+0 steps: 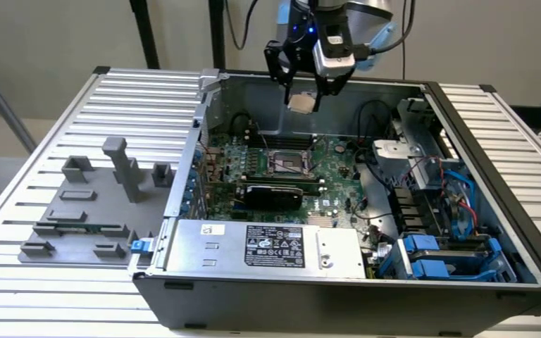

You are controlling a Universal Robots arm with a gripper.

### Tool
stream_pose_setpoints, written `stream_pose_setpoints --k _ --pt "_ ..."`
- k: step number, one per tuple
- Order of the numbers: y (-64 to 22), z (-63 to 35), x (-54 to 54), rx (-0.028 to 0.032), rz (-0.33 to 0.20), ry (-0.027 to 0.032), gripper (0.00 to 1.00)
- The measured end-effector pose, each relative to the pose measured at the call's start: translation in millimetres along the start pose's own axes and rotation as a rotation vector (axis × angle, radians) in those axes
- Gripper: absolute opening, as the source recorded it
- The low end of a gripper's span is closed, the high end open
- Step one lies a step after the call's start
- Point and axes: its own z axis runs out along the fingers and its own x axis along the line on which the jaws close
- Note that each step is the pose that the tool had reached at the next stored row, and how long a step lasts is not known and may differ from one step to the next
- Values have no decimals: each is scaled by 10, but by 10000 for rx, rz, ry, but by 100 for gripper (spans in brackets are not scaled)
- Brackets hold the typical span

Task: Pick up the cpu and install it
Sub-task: 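Place the cpu into insertion slot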

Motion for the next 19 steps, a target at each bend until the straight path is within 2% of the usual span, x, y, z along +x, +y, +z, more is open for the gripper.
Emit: stream_pose_setpoints --k 19 --pt "-14 144 -2 -48 3439 -323 55"
